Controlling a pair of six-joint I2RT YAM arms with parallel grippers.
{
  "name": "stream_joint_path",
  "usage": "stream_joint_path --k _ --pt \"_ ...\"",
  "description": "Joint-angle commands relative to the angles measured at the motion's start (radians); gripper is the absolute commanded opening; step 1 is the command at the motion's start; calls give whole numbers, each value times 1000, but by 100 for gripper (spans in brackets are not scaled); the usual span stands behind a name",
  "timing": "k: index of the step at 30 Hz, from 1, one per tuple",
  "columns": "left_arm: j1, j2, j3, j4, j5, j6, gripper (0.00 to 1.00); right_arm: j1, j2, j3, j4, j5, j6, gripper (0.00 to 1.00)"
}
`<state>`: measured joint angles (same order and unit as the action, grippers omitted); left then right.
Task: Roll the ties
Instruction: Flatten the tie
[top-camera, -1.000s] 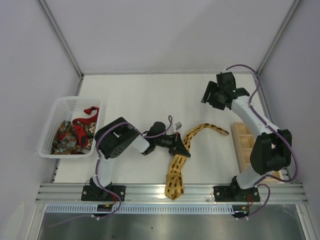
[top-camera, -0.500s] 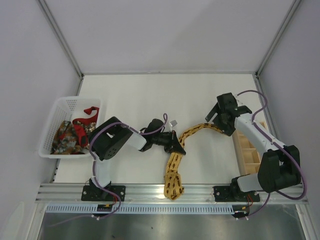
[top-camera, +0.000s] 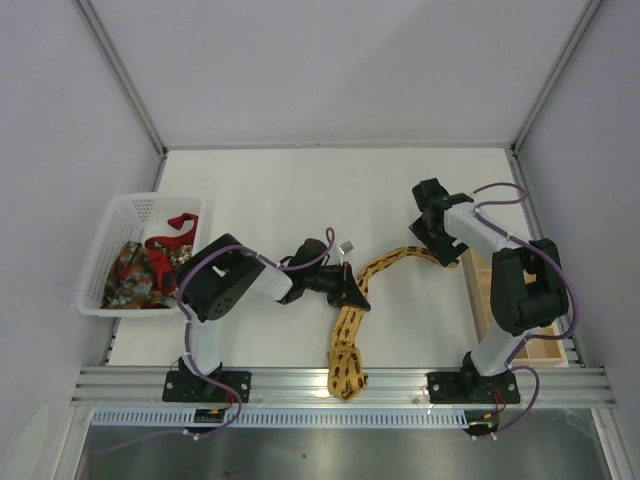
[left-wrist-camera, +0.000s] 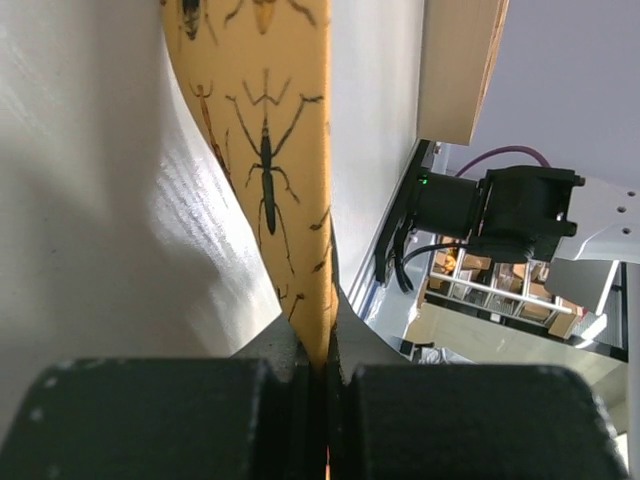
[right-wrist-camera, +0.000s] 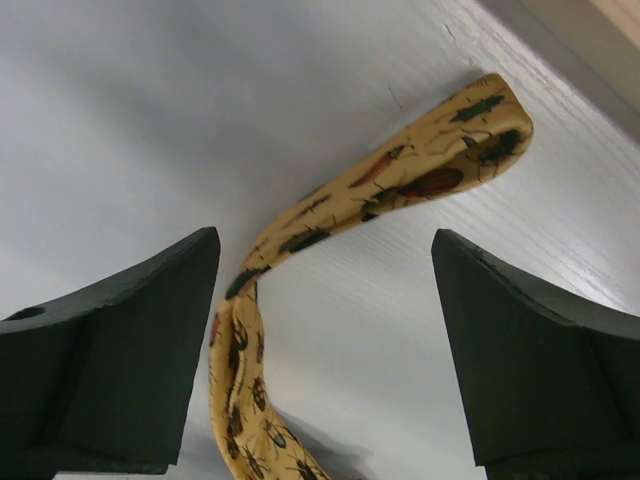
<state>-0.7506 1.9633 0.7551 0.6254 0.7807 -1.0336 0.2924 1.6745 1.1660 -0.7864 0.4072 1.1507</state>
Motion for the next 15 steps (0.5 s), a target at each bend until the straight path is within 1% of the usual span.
stream_joint_path --k 1,2,5,8,10,11,12,13,14,15 --pt "-6 -56 -13 10 0 43 0 5 77 109 -59 120 47 89" --pt "-6 -58 -14 5 0 49 0 5 94 139 -72 124 47 83" --pt "-9 -63 -25 -1 0 61 0 17 151 194 -109 134 31 76" --pt "-9 -63 -31 11 3 61 0 34 189 238 -178 157 27 78" --pt "-9 -63 -34 22 3 60 0 34 174 232 -175 168 14 78" --pt "-10 -63 -39 26 2 58 0 33 169 224 -160 162 1 77" --pt "-12 -60 -40 34 5 55 0 28 169 218 -148 157 -8 74" --pt "-13 -57 -40 39 9 52 1 21 182 224 -152 147 -12 69" --pt "-16 -57 -46 43 14 52 1 21 188 231 -157 144 -19 61" --pt "-18 -60 -49 51 12 49 0 21 197 238 -165 148 -23 59"
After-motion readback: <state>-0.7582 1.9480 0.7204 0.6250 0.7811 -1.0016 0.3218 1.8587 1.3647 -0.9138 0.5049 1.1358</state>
